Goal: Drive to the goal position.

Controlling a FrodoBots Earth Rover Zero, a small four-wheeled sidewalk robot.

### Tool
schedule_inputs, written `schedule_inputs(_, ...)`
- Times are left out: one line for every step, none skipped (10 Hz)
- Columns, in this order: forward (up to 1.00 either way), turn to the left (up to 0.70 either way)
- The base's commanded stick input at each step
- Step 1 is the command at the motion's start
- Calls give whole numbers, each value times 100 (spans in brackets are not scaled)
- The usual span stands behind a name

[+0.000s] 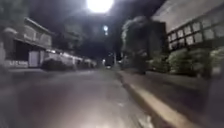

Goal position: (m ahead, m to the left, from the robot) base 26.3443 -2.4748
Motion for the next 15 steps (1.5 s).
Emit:
schedule_inputs(70,0)
schedule_inputs(70,0)
schedule_inputs(70,0)
schedule_inputs(70,0)
schedule_inputs(70,0)
schedule_inputs(70,0)
schedule_inputs(70,0)
schedule_inputs(70,0)
schedule_inputs(70,0)
schedule_inputs(70,0)
schedule_inputs(70,0)
schedule_inputs(70,0)
schedule_inputs(70,0)
schedule_inputs(70,0)
schedule_inputs(70,0)
